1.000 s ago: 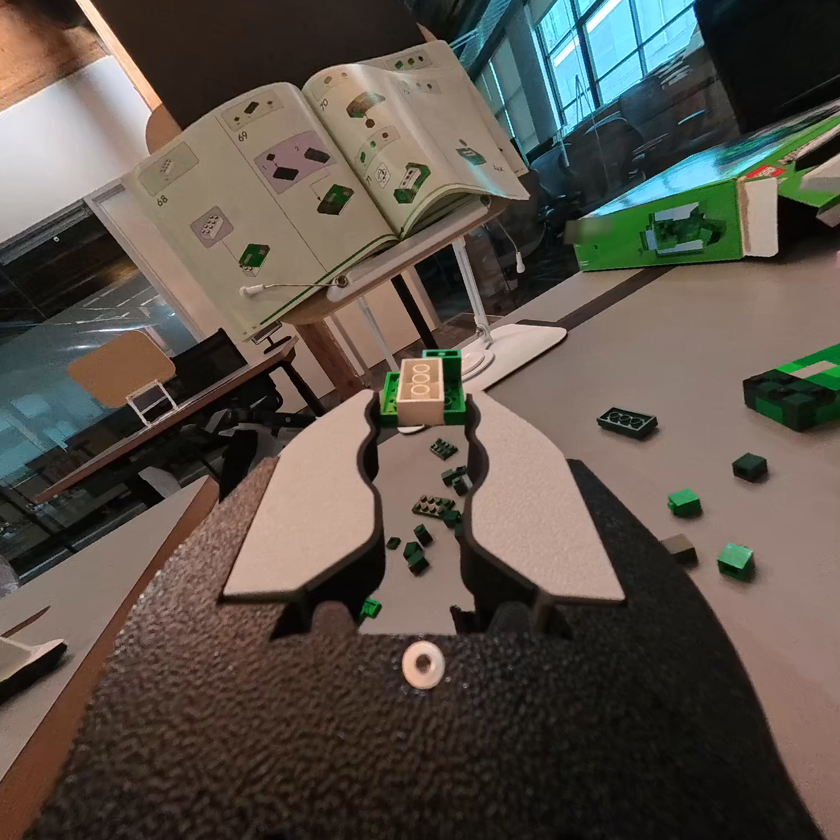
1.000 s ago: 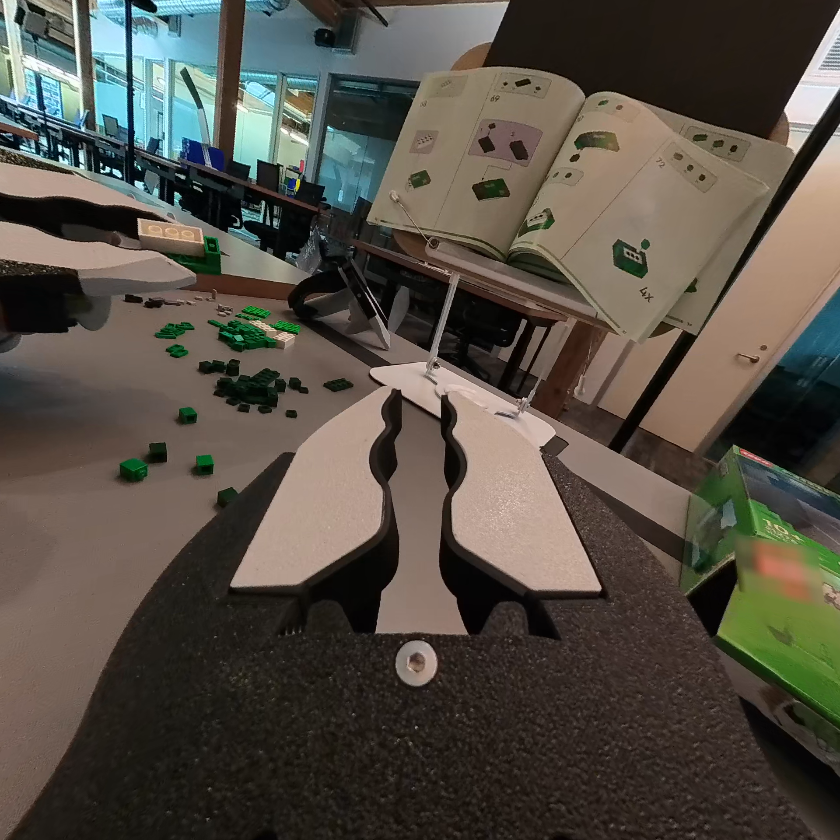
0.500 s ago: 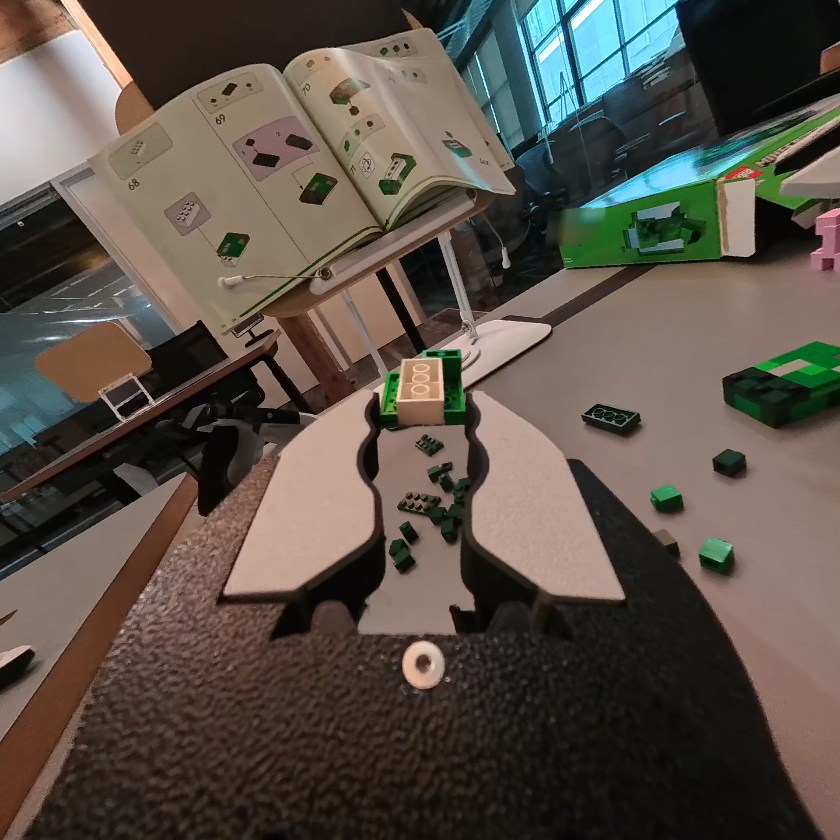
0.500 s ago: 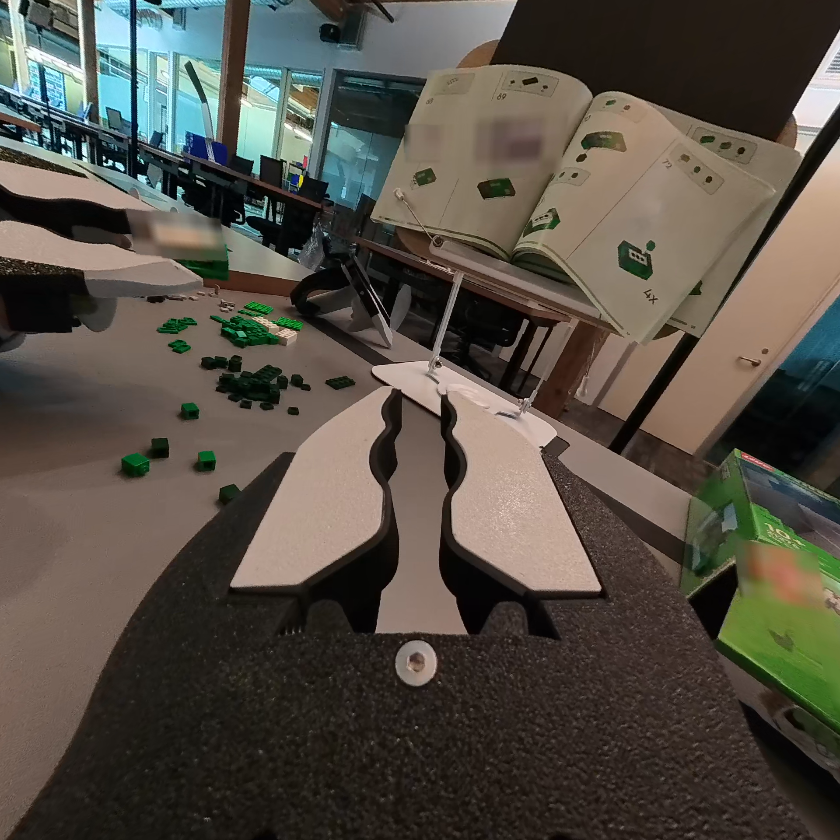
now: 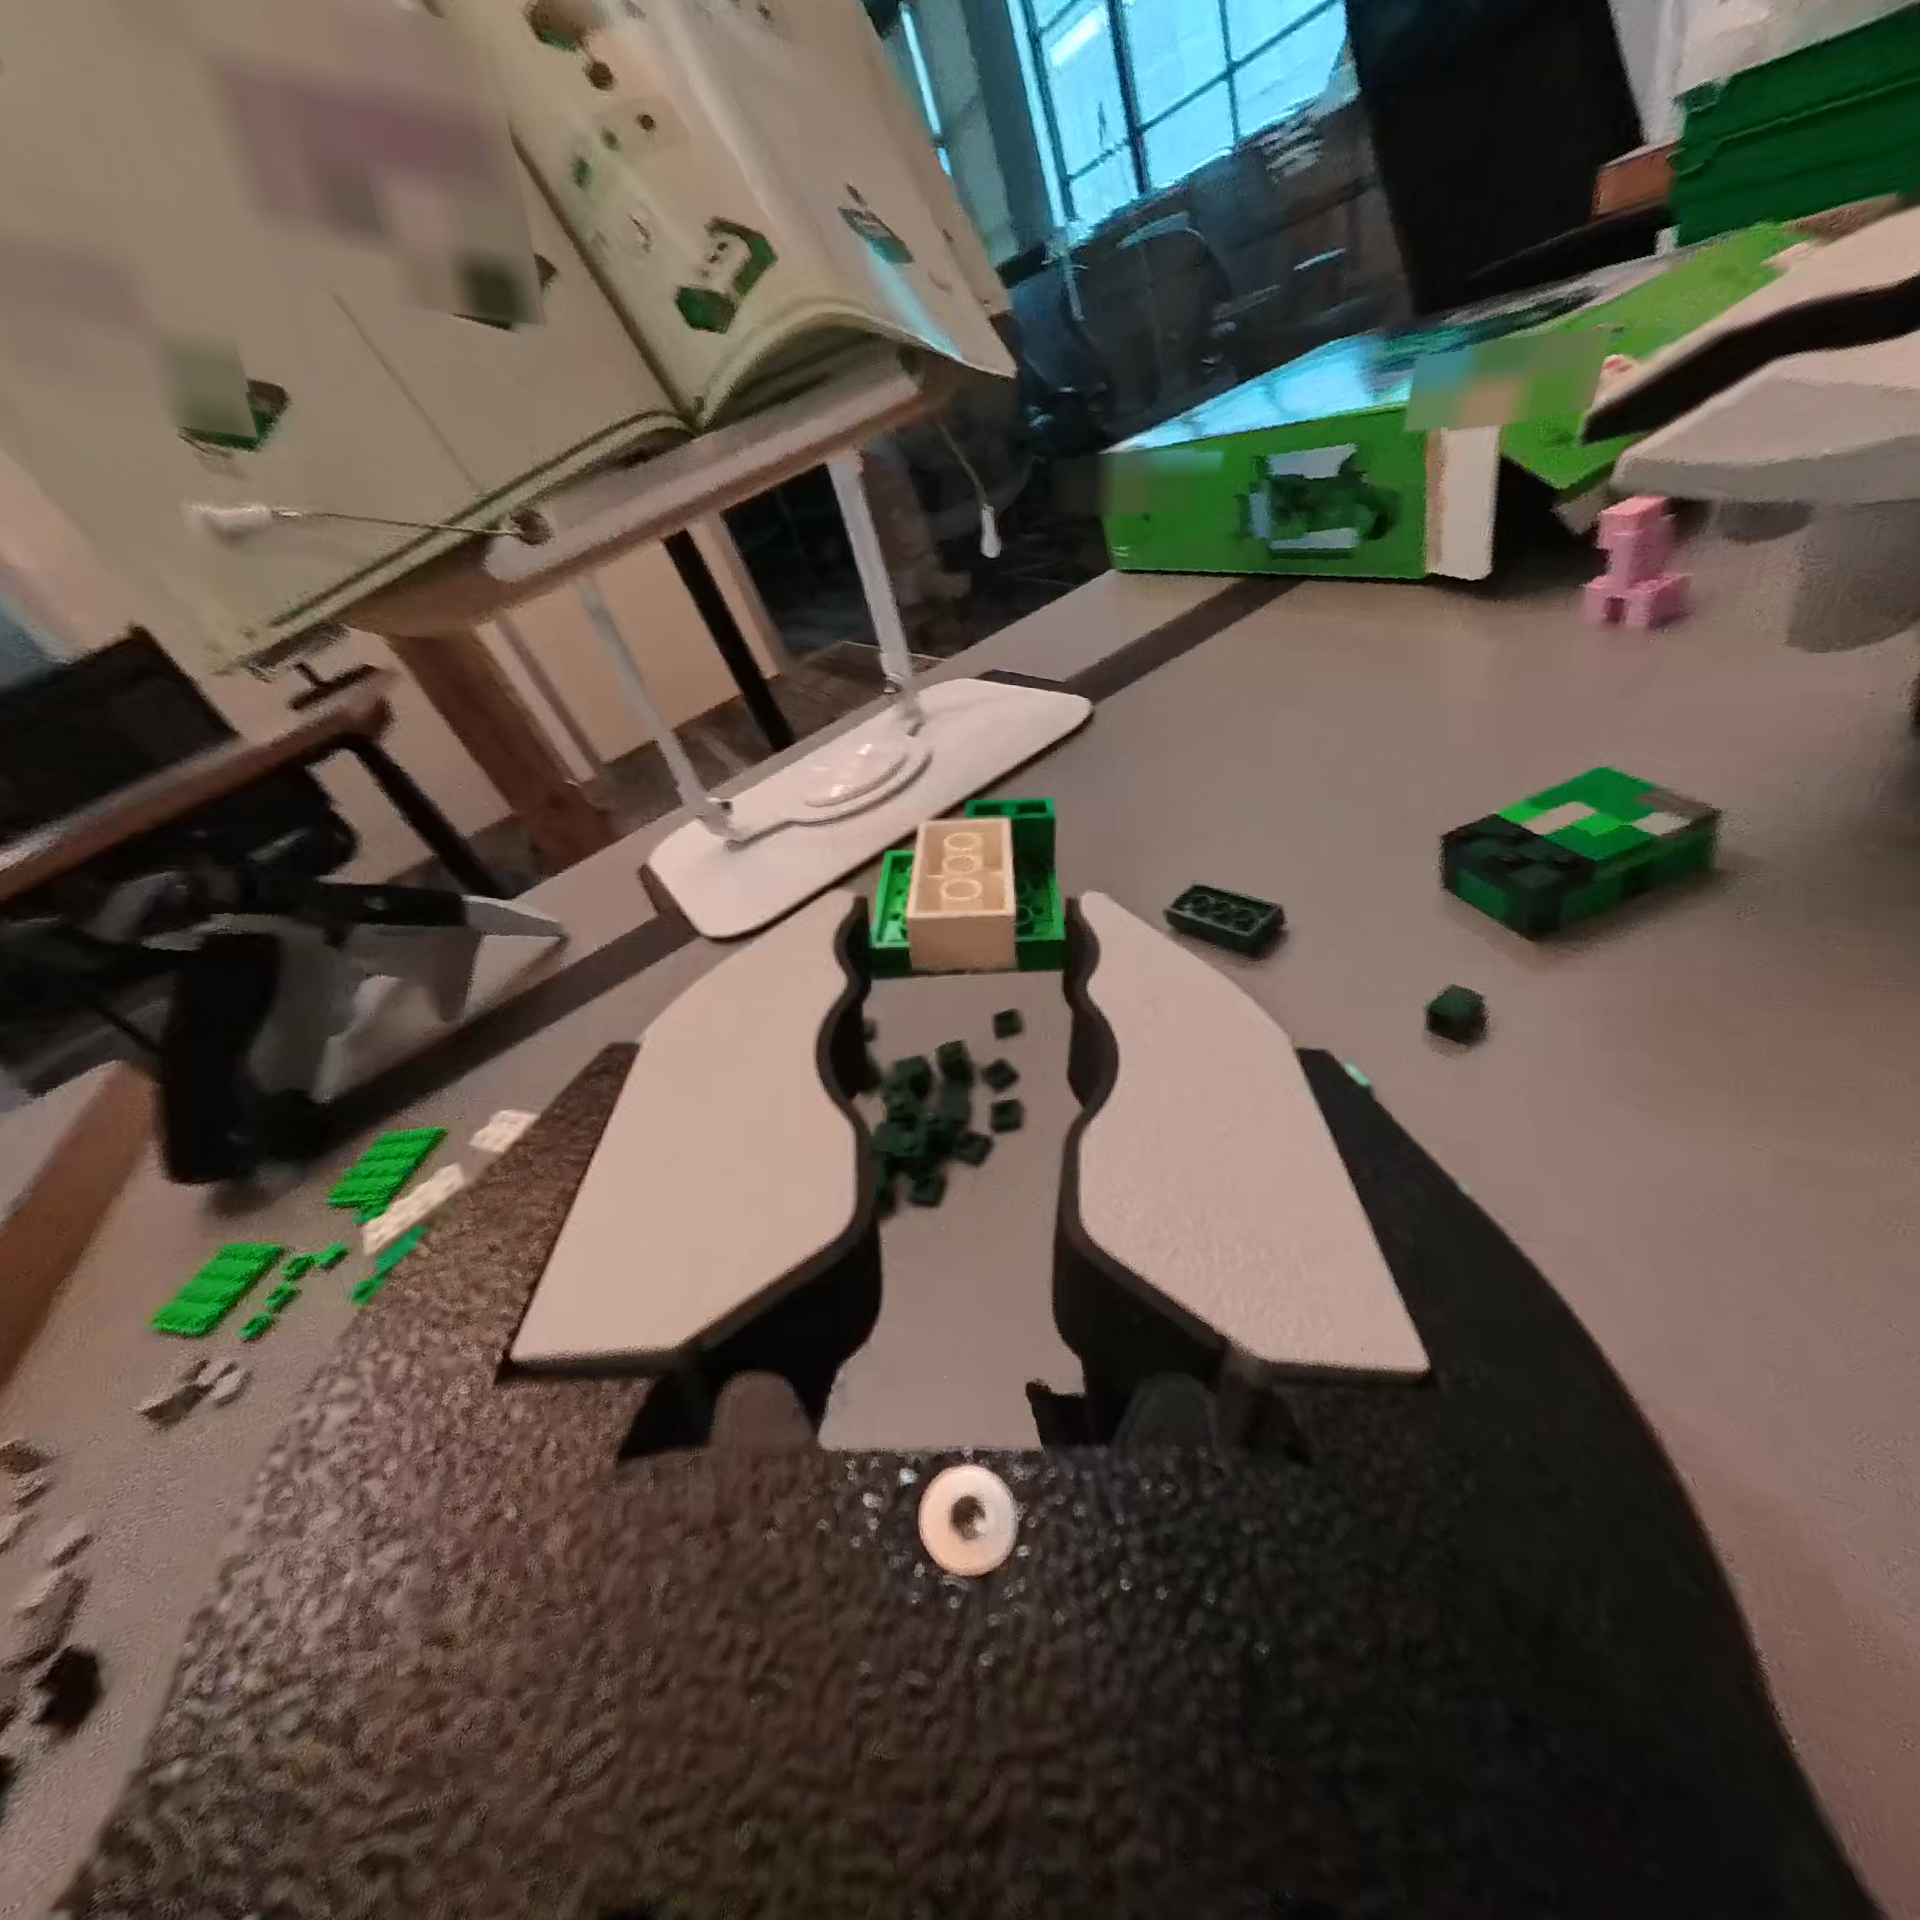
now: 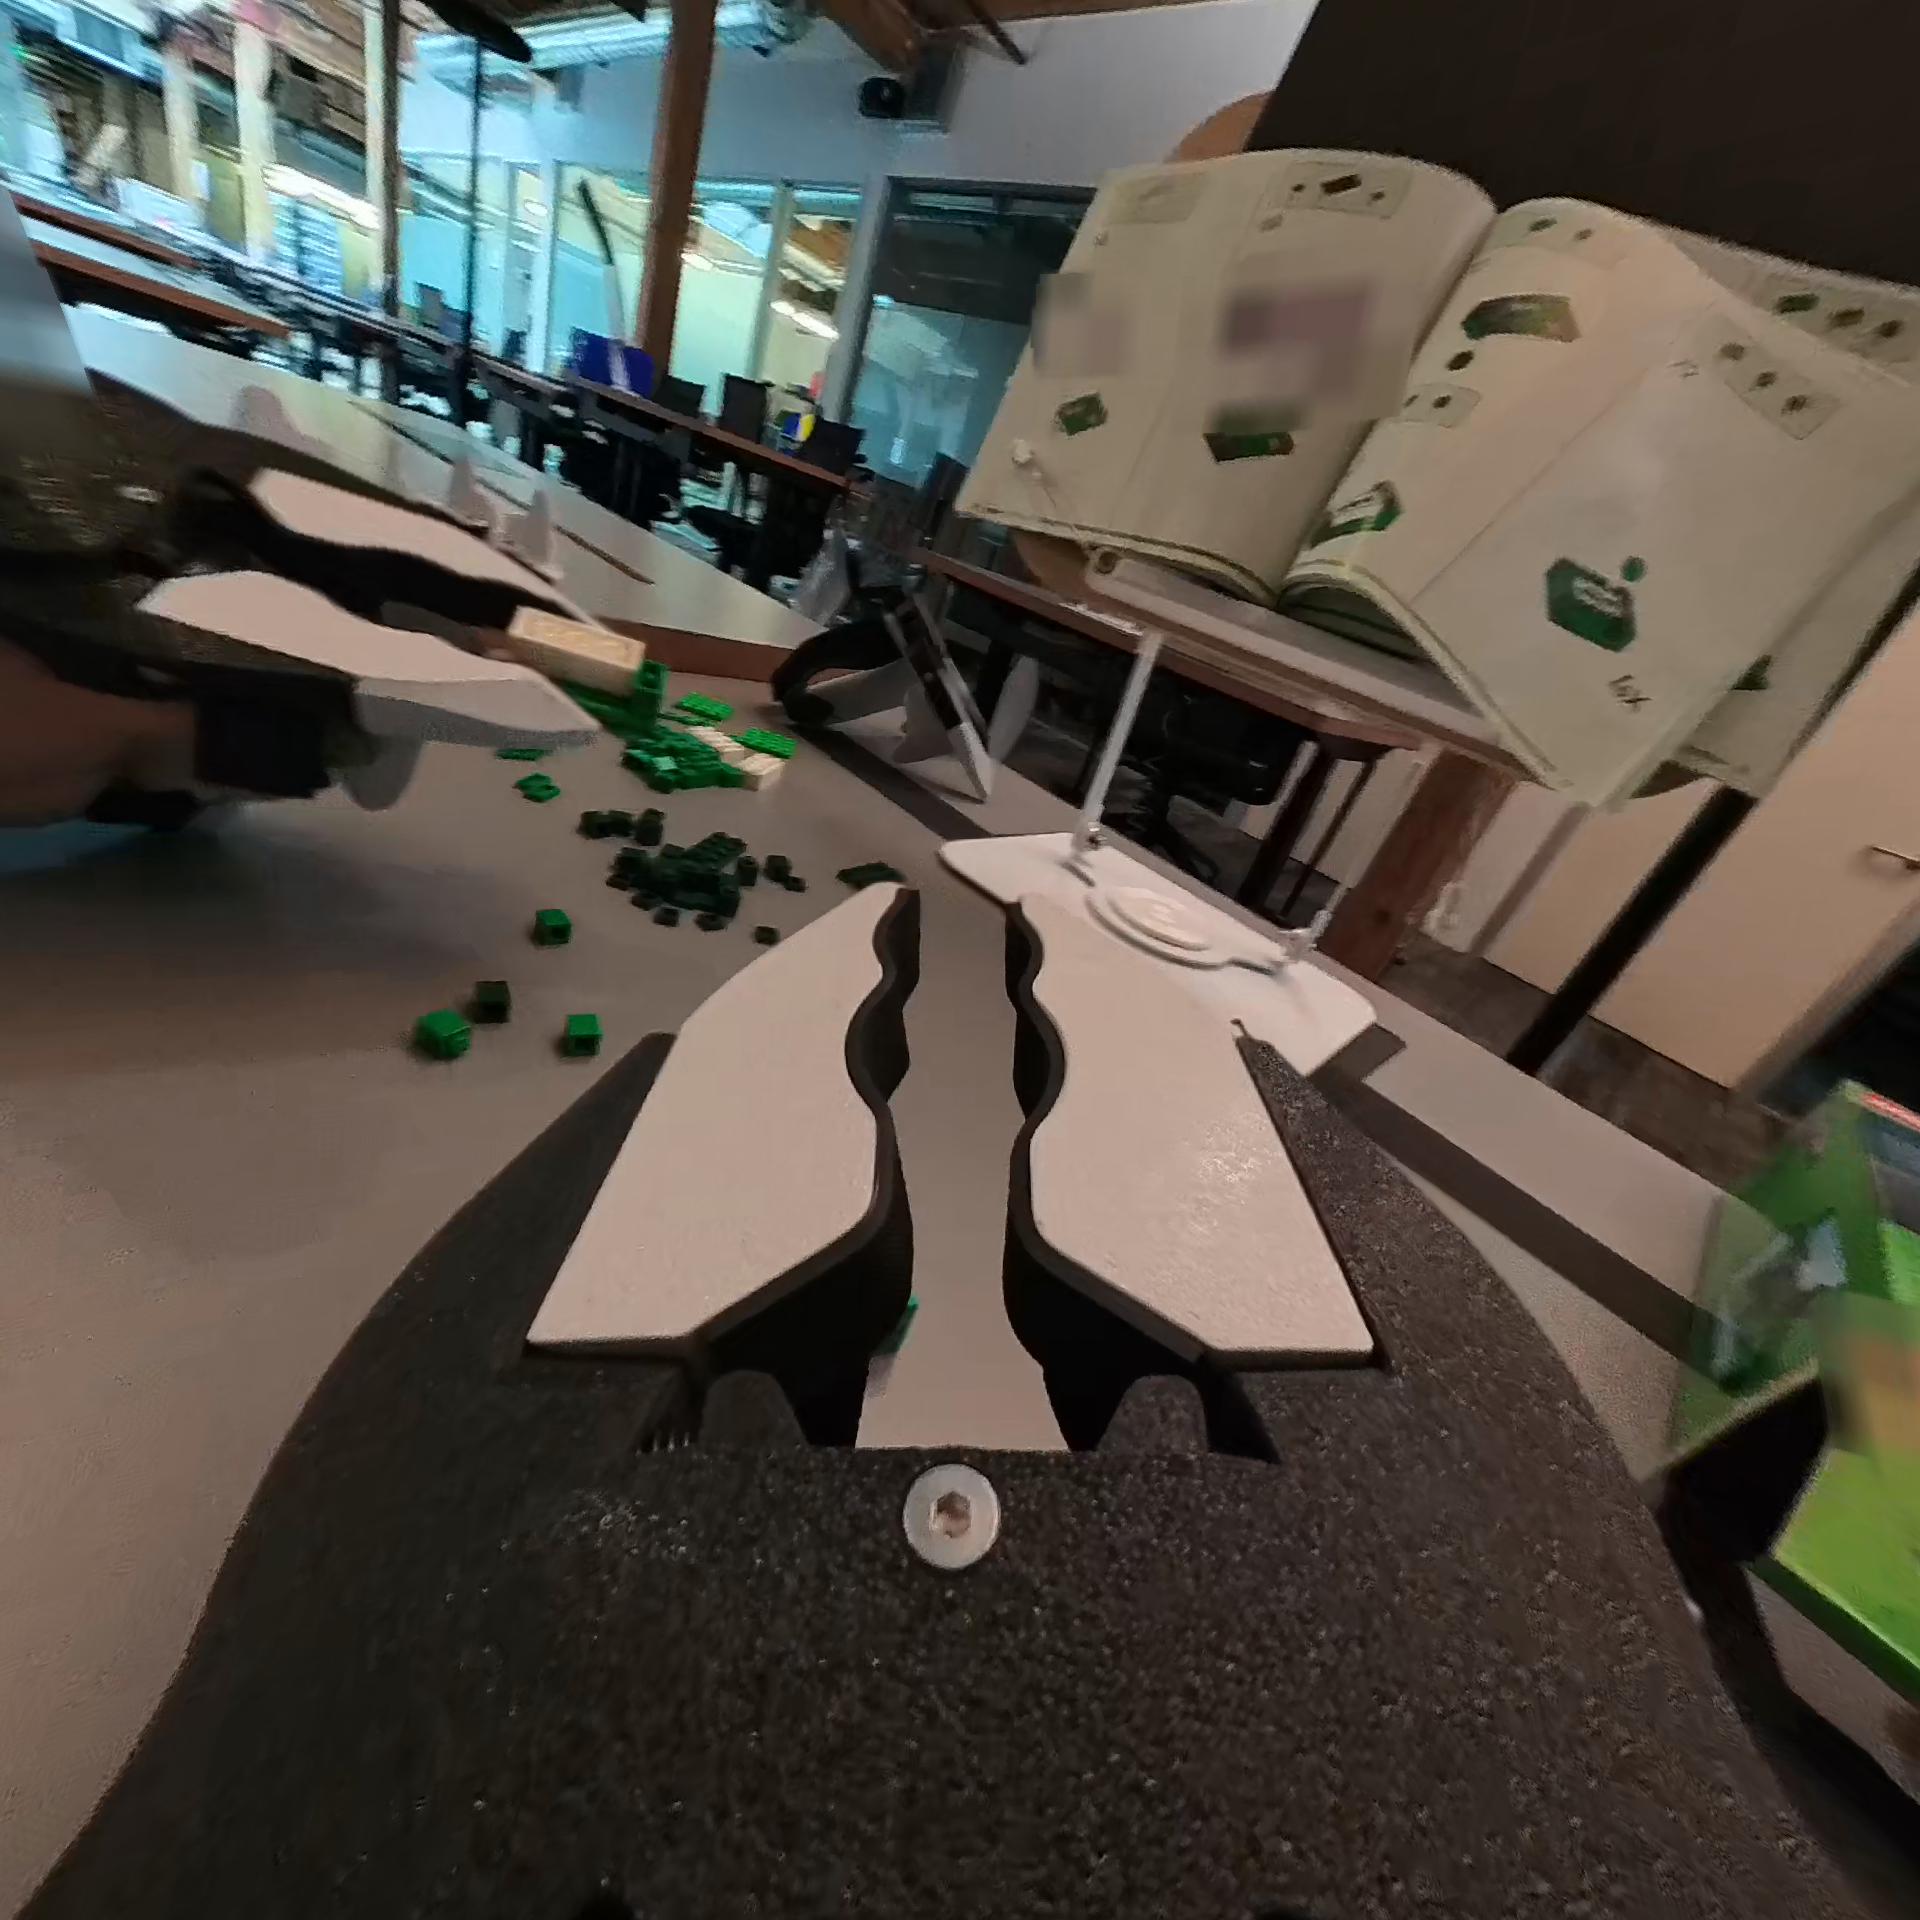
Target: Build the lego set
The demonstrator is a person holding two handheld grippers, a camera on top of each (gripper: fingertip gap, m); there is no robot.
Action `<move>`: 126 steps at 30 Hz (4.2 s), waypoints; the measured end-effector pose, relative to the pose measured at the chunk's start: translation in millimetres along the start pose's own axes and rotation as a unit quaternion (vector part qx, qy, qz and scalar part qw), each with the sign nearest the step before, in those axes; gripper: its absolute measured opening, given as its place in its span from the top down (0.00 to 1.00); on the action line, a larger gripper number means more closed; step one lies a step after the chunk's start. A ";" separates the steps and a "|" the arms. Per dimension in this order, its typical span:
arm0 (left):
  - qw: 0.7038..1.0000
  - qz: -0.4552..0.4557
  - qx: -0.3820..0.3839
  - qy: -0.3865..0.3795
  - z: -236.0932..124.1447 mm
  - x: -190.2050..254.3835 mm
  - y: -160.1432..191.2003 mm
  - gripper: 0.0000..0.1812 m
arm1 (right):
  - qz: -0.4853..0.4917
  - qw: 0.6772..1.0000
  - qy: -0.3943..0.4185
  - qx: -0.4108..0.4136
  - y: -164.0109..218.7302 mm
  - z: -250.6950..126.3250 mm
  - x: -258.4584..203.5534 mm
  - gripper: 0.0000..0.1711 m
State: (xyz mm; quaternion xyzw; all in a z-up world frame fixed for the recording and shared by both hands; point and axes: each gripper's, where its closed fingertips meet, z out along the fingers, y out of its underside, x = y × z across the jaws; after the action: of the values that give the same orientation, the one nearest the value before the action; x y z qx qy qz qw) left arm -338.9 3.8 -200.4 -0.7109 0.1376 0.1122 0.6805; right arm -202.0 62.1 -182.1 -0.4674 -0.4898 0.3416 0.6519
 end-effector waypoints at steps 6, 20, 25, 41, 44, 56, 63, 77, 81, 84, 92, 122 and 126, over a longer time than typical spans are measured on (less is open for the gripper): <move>0.986 -0.046 -0.009 0.157 -3.0 39.3 -2.7 0.80 | -0.021 0.972 -0.184 -0.147 17.7 -5.7 -45.4 0.93; 0.983 -0.062 0.015 0.175 -9.0 37.8 -7.9 0.80 | -0.075 0.778 -0.407 -0.472 61.1 27.4 -76.5 0.88; 0.998 -0.041 -0.016 0.053 -4.2 -3.0 6.1 0.80 | -0.092 0.764 -0.445 -0.458 50.9 41.7 -93.5 0.88; 0.998 -0.061 -0.005 -0.018 -6.4 -29.3 5.5 0.80 | -0.141 0.754 -0.417 -0.488 75.4 22.7 -92.9 0.89; 0.998 -0.065 -0.001 -0.009 -6.9 -27.2 3.8 0.80 | -0.150 0.745 -0.421 -0.495 77.7 23.0 -95.5 0.89; 0.992 -0.067 0.043 0.103 -10.3 7.9 -12.7 0.80 | -0.091 0.822 -0.464 -0.318 20.4 24.4 -94.1 0.96; 0.943 -0.104 0.090 0.304 -28.6 67.7 -32.7 0.80 | 0.004 0.893 -0.438 -0.103 -48.7 11.3 -92.3 0.96; 0.913 -0.065 0.176 0.361 -47.9 92.1 -55.4 0.80 | 0.078 0.893 -0.442 -0.032 -56.2 6.1 -103.9 0.96; 0.915 -0.048 0.186 0.354 -49.3 95.7 -59.6 0.80 | 0.076 0.886 -0.456 -0.041 -54.9 0.5 -100.3 0.96; 0.915 -0.039 0.188 0.355 -49.6 99.9 -59.9 0.80 | 0.066 0.884 -0.460 -0.049 -53.0 -2.3 -99.0 0.96; 0.911 -0.033 0.189 0.365 -51.8 107.3 -60.9 0.80 | 0.071 0.866 -0.490 -0.068 -52.0 -12.4 -102.8 0.95; 0.924 -0.137 0.151 0.324 -34.8 83.3 -55.4 0.80 | -0.393 0.899 -0.170 -0.092 -21.6 14.7 -94.6 0.65; 0.928 -0.133 0.150 0.313 -32.8 80.0 -54.4 0.80 | -0.387 0.903 -0.164 -0.093 -23.0 12.5 -86.7 0.65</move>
State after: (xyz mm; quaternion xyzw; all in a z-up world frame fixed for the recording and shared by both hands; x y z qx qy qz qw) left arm -245.9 -30.5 -175.6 -0.6112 0.2628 -0.2293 0.7106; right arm -239.0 -20.3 -187.0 -0.2366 -0.7613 0.0869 0.5973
